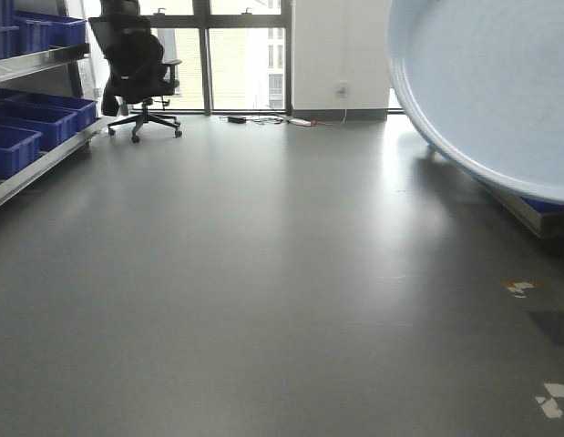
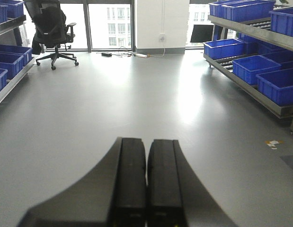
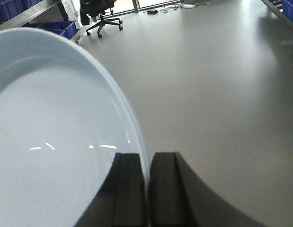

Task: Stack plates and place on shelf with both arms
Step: 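Drive the base toward the rack of blue bins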

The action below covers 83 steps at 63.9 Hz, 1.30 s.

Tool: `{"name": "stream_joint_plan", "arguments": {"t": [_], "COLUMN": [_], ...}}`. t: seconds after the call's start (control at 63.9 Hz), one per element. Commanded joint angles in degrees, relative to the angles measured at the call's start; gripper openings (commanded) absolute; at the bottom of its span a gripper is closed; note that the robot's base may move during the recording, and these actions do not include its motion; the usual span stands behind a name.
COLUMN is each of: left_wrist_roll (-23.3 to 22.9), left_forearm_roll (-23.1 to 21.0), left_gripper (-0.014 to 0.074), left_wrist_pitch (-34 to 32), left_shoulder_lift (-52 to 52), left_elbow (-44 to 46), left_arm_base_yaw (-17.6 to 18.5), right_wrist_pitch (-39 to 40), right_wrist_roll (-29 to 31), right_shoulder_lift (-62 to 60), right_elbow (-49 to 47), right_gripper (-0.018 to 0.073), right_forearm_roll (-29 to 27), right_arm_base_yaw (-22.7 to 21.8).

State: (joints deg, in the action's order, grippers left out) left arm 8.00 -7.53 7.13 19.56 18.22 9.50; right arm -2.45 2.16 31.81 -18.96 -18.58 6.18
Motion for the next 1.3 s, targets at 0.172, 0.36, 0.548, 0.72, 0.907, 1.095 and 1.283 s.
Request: {"name": "stream_joint_plan", "arguments": {"t": [0.172,0.36,0.548,0.72,0.907,1.095,1.283], "left_wrist_roll": [-0.27,-0.27,-0.27,-0.27,-0.27,-0.27,-0.27], "left_forearm_roll": [-0.49,-0.49,-0.49,-0.49,-0.49,-0.49,-0.49], "left_gripper": [0.0083,0.0083,0.0083,0.0083,0.0083,0.0083,0.0083], "left_wrist_pitch": [-5.29,-5.29,-5.29,-5.29,-5.29,-5.29,-5.29], "left_shoulder_lift": [0.23,0.23,0.34,0.34,0.34,0.34,0.34], "left_elbow": [1.66,1.66,1.66,1.66,1.66,1.66,1.66], "left_arm_base_yaw": [0.02,0.02,0.02,0.02,0.02,0.02,0.02], "right_wrist_pitch": [5.35,5.35,5.36,5.36,5.36,5.30,5.30], "right_wrist_roll": [0.22,0.22,0.22,0.22,0.22,0.22,0.22], "right_shoulder_lift": [-0.06,-0.06,0.16,0.16,0.16,0.16,0.16], "right_elbow": [-1.71,-1.71,-1.71,-1.71,-1.71,-1.71,-1.71], "right_gripper": [0.0050,0.0050,0.0050,0.0050,0.0050,0.0050,0.0050], "right_forearm_roll": [-0.47,-0.47,-0.47,-0.47,-0.47,-0.47,-0.47], "right_arm_base_yaw": [-0.28,-0.28,-0.28,-0.28,-0.28,-0.28,-0.28]}}
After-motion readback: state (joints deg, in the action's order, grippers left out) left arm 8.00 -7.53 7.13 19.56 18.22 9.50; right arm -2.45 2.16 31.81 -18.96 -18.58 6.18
